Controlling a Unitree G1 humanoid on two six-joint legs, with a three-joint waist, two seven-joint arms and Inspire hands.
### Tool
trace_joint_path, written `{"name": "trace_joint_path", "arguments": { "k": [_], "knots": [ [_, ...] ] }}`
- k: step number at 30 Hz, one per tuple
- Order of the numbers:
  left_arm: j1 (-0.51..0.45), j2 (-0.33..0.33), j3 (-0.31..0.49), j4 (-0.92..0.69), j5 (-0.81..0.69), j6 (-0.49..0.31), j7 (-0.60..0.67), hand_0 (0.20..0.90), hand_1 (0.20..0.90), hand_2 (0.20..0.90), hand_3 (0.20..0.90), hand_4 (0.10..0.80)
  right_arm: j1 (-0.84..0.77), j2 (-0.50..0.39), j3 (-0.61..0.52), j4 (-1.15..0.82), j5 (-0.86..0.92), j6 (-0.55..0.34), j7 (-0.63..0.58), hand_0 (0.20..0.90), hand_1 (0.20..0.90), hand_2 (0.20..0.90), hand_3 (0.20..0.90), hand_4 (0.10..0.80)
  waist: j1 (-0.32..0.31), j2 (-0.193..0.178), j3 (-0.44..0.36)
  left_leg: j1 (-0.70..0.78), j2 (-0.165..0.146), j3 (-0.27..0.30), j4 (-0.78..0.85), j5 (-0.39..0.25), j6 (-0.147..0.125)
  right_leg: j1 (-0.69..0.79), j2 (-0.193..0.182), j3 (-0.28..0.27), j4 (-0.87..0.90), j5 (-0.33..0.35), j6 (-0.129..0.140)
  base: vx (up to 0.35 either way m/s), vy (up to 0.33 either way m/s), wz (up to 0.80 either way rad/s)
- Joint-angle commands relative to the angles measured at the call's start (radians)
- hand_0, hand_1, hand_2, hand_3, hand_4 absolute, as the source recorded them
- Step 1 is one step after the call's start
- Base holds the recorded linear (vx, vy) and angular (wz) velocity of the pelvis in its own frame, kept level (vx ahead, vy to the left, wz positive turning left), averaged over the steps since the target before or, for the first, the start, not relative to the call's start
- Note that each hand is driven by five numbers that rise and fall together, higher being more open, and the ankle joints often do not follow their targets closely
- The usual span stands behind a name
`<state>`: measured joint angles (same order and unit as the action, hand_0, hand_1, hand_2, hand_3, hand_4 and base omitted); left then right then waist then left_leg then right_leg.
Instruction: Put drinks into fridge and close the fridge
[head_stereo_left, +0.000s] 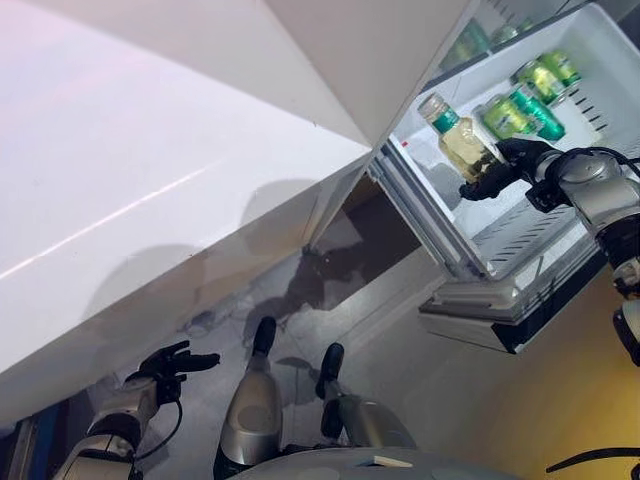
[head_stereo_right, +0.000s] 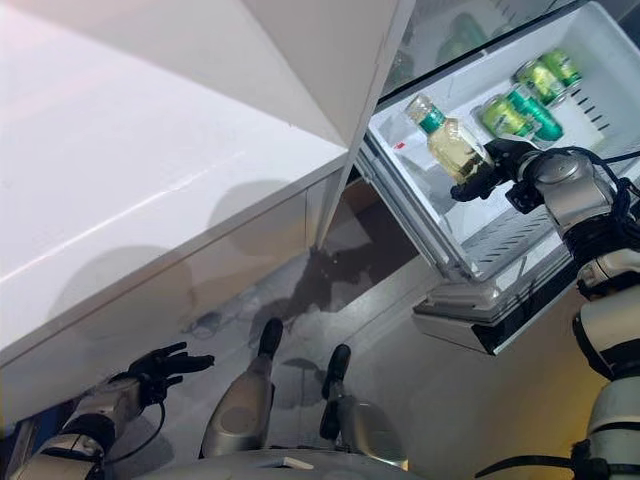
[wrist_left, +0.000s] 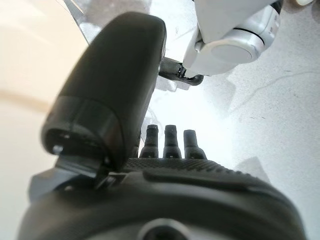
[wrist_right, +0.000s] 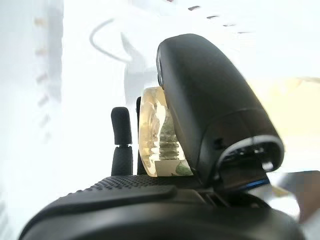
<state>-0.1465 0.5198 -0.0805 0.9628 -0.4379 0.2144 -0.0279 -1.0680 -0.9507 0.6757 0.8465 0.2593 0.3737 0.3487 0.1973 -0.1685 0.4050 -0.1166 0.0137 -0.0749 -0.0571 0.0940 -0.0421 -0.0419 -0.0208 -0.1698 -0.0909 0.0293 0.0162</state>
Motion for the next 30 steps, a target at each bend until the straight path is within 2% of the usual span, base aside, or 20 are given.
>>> {"name": "trace_joint_path", "arguments": {
  "k": [1, 9, 15, 20, 30],
  "knots": [
    [0.053, 0.065, -0.045, -0.011, -0.025, -0.010, 0.002, 0.900, 0.900, 0.900, 0.900, 0.800, -0.225, -0.050, -0.041, 0.064, 0.003, -0.004, -0.057, 0.300, 0.300, 0.300, 0.200, 0.100, 0.023, 0.001, -0.039, -0.039, -0.051, 0.023, 0.032, -0.066, 0.055, -0.072, 0.016, 0.006, 0.057, 0.054, 0.036, -0.050, 0.009, 0.10],
    [0.046, 0.065, -0.054, -0.026, -0.034, -0.018, -0.008, 0.900, 0.900, 0.900, 0.900, 0.800, -0.223, -0.024, -0.048, 0.152, -0.050, 0.025, -0.019, 0.300, 0.300, 0.300, 0.200, 0.100, 0.038, 0.012, -0.014, -0.065, -0.056, 0.019, 0.036, -0.058, 0.054, -0.099, 0.008, -0.013, 0.067, 0.057, 0.035, -0.026, 0.004, 0.03],
    [0.047, 0.064, -0.049, -0.023, -0.020, -0.020, -0.017, 0.900, 0.900, 0.900, 0.900, 0.800, -0.222, -0.010, -0.036, 0.212, -0.144, 0.036, 0.057, 0.300, 0.300, 0.300, 0.200, 0.100, 0.046, 0.014, -0.008, -0.068, -0.054, 0.023, 0.035, -0.055, 0.051, -0.104, 0.004, -0.022, 0.070, 0.056, 0.037, 0.000, 0.000, 0.00],
    [0.047, 0.068, -0.049, -0.019, -0.008, -0.025, -0.026, 0.900, 0.900, 0.900, 0.900, 0.800, -0.225, -0.002, -0.031, 0.260, -0.196, 0.074, 0.143, 0.300, 0.300, 0.300, 0.200, 0.100, 0.055, 0.013, -0.008, -0.068, -0.053, 0.024, 0.038, -0.055, 0.050, -0.102, 0.002, -0.030, 0.073, 0.054, 0.038, 0.002, -0.006, 0.01],
    [0.059, 0.074, -0.039, -0.015, 0.016, -0.034, -0.039, 0.900, 0.900, 0.900, 0.900, 0.800, -0.199, 0.023, -0.057, 0.350, -0.275, 0.150, 0.243, 0.300, 0.300, 0.300, 0.200, 0.100, 0.075, 0.014, -0.008, -0.065, -0.050, 0.025, 0.039, -0.052, 0.048, -0.092, -0.002, -0.045, 0.071, 0.056, 0.039, 0.008, -0.020, 0.03]
  ]
}}
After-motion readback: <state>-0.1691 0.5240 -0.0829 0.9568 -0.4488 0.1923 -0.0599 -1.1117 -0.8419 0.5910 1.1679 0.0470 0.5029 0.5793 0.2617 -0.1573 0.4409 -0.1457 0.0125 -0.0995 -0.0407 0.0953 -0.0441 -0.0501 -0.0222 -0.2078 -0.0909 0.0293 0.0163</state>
